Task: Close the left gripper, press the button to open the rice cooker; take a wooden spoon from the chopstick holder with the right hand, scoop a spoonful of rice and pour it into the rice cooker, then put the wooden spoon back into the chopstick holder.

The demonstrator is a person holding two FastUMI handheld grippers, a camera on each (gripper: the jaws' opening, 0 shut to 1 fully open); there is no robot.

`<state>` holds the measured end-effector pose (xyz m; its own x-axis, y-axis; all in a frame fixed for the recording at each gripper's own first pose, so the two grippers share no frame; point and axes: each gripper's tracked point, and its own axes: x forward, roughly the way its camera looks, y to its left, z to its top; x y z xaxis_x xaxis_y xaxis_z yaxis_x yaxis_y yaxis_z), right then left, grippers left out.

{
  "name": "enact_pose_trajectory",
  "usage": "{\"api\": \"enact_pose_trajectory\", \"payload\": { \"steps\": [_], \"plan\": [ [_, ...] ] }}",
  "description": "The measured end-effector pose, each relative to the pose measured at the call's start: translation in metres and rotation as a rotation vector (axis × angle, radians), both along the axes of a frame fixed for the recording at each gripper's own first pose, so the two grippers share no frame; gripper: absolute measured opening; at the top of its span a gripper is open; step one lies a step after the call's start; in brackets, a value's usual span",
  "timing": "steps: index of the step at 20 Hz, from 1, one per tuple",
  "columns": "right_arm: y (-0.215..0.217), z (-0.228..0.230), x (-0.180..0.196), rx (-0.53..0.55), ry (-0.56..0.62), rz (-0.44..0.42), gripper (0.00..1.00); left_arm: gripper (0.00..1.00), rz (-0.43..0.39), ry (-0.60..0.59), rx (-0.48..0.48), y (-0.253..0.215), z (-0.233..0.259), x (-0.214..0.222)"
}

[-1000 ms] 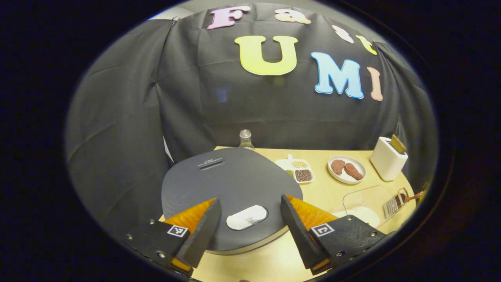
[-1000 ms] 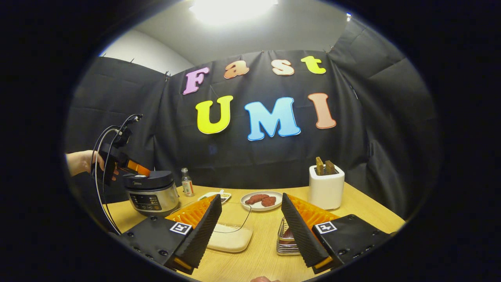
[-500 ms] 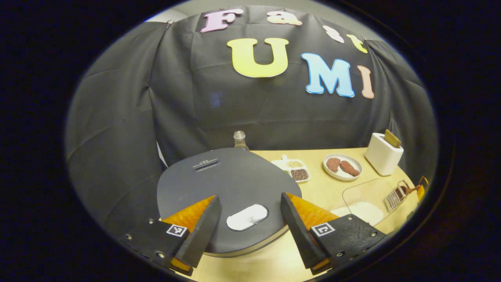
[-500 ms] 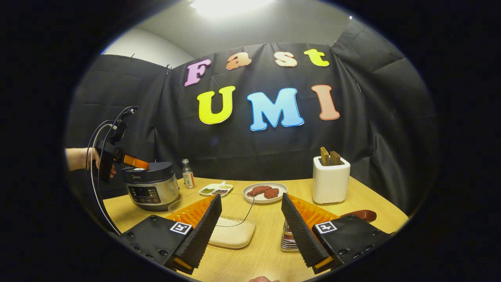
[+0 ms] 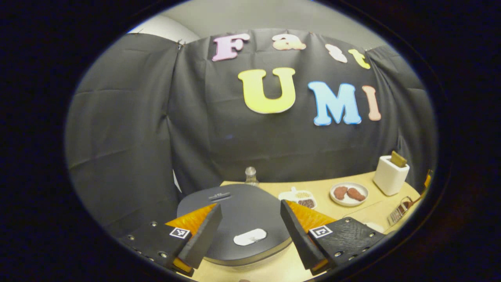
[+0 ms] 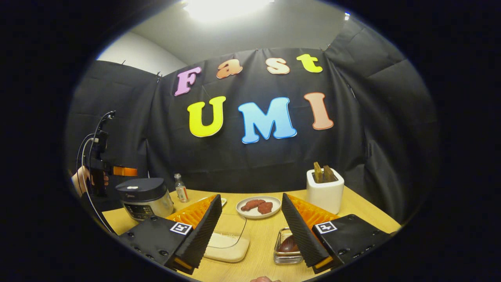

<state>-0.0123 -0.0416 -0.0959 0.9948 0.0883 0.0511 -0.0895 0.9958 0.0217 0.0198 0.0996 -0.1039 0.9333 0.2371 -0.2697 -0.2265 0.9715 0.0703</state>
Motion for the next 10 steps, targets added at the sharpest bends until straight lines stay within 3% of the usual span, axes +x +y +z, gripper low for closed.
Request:
{"api": "enact_pose_trajectory", "payload": {
  "steps": [4, 7, 8, 10],
  "plan": [
    [0.002, 0.061, 0.006, -0.092, -0.124, -0.054, 0.97, 0.93, -0.037, -0.147, 0.062, -0.019, 0.054, -0.022],
    [0.016, 0.087, 0.009, -0.13, -0.152, -0.038, 0.98, 0.93, -0.094, -0.237, 0.034, -0.051, 0.087, -0.037],
    [0.017, 0.088, 0.01, -0.131, -0.148, -0.035, 0.92, 0.93, -0.118, -0.25, 0.03, -0.06, 0.091, -0.045],
    [0.015, 0.087, 0.009, -0.144, -0.135, -0.046, 0.94, 0.94, -0.155, -0.264, 0.043, -0.076, 0.094, -0.054]
  ]
}}
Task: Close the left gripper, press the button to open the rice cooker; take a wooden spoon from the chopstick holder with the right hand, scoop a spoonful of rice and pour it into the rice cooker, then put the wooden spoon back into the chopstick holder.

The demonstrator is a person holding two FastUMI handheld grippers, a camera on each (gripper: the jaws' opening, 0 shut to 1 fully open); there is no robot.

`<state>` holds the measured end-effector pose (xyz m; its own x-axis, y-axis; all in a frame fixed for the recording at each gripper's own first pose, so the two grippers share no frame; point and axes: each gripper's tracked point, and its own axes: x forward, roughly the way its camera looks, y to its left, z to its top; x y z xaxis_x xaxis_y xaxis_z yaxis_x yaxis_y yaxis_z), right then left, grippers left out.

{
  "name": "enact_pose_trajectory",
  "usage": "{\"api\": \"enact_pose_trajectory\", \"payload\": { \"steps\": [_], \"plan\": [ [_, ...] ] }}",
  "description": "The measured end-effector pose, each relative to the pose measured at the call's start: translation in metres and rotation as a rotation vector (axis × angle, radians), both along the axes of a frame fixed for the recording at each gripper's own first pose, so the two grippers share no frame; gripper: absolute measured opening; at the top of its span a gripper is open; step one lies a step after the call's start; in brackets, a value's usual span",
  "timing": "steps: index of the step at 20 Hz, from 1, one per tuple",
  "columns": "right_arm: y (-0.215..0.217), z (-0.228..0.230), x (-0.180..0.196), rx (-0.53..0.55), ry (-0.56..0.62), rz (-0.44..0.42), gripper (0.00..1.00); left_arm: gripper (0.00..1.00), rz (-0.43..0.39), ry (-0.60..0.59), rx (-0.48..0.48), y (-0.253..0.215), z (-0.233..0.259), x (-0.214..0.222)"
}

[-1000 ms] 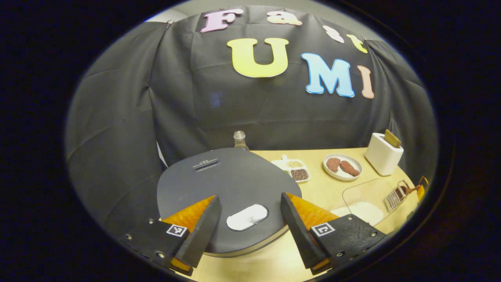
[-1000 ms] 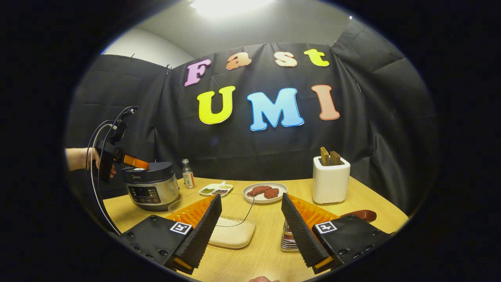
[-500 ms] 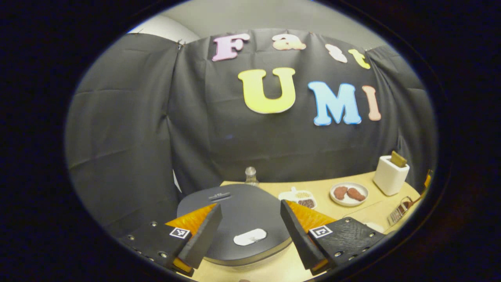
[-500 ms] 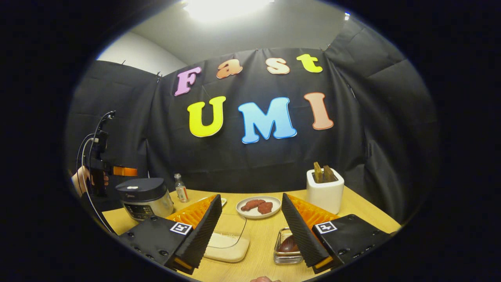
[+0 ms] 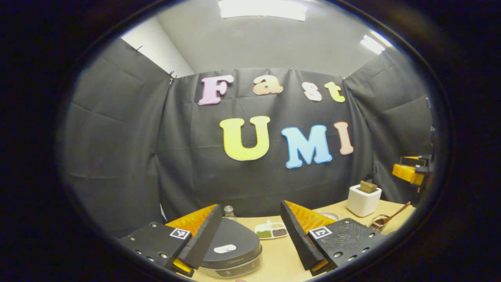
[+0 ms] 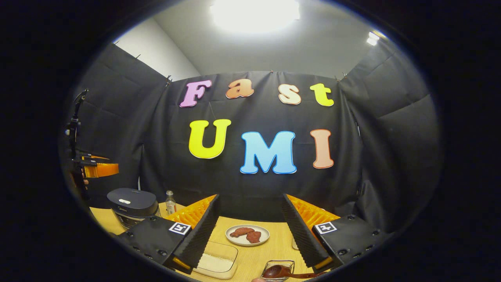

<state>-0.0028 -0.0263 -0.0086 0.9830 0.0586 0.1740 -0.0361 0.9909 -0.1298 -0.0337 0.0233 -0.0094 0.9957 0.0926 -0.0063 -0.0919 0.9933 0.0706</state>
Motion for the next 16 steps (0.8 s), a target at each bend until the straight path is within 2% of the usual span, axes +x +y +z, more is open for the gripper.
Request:
{"api": "enact_pose_trajectory", "payload": {
  "steps": [2, 3, 5, 6, 12, 14, 16],
  "plan": [
    [-0.003, -0.002, -0.002, -0.015, 0.008, -0.021, 0.99, 0.95, -0.028, 0.004, -0.001, -0.015, -0.002, -0.002],
    [-0.004, -0.004, -0.004, -0.018, 0.014, -0.021, 0.96, 0.93, -0.046, 0.007, -0.014, -0.023, -0.001, -0.002],
    [-0.006, -0.007, -0.006, -0.019, 0.029, -0.021, 0.96, 0.93, -0.063, 0.012, -0.025, -0.029, -0.003, 0.001],
    [-0.011, -0.008, -0.007, -0.019, 0.033, -0.027, 0.99, 0.93, -0.061, 0.01, -0.021, -0.029, -0.001, 0.002],
    [-0.022, -0.008, -0.012, -0.016, 0.033, -0.048, 0.96, 0.92, -0.062, 0.019, -0.009, -0.036, -0.005, 0.0],
    [-0.024, -0.01, -0.016, -0.018, 0.033, -0.048, 1.0, 0.93, -0.058, 0.022, -0.014, -0.034, -0.009, -0.001],
    [-0.025, -0.015, -0.015, -0.017, 0.037, -0.05, 0.96, 0.92, -0.055, 0.025, -0.018, -0.035, -0.011, 0.0]
  ]
}}
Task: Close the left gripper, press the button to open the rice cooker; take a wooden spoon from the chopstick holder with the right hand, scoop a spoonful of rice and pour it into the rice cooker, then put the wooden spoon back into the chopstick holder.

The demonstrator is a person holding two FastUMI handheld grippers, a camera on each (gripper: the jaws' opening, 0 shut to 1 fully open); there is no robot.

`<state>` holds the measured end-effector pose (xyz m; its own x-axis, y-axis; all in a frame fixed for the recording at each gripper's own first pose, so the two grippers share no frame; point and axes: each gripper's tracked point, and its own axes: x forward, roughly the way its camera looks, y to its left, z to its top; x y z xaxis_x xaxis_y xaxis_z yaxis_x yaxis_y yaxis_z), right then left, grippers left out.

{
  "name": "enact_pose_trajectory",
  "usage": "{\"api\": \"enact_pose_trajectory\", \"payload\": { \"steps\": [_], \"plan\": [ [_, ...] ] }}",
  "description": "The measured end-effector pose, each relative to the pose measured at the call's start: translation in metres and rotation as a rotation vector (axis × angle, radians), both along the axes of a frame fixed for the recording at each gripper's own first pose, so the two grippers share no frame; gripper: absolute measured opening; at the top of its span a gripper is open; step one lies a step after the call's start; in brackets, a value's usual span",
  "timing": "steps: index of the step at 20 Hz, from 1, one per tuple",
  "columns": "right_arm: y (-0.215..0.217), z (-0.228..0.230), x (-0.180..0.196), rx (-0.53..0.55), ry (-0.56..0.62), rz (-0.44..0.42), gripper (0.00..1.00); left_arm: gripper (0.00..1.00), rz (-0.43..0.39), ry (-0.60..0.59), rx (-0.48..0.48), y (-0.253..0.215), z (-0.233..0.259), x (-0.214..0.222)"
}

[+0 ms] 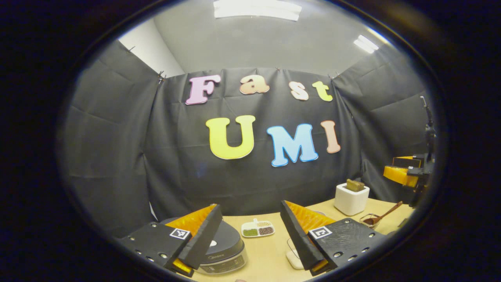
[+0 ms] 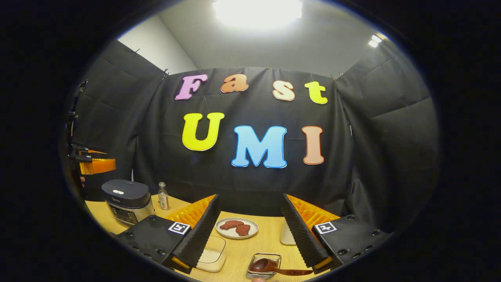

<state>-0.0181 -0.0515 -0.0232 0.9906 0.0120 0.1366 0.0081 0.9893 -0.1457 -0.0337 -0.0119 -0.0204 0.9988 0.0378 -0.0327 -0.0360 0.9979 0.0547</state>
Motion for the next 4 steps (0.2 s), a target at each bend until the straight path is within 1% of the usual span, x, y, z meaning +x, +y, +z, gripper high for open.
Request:
{"api": "enact_pose_trajectory", "payload": {
  "steps": [4],
  "plan": [
    [-0.0023, -0.0122, 0.0006, -0.001, 0.029, 0.004, 0.96, 0.94, 0.001, 0.014, 0.004, -0.0017, -0.0054, -0.0011]
  ]
}}
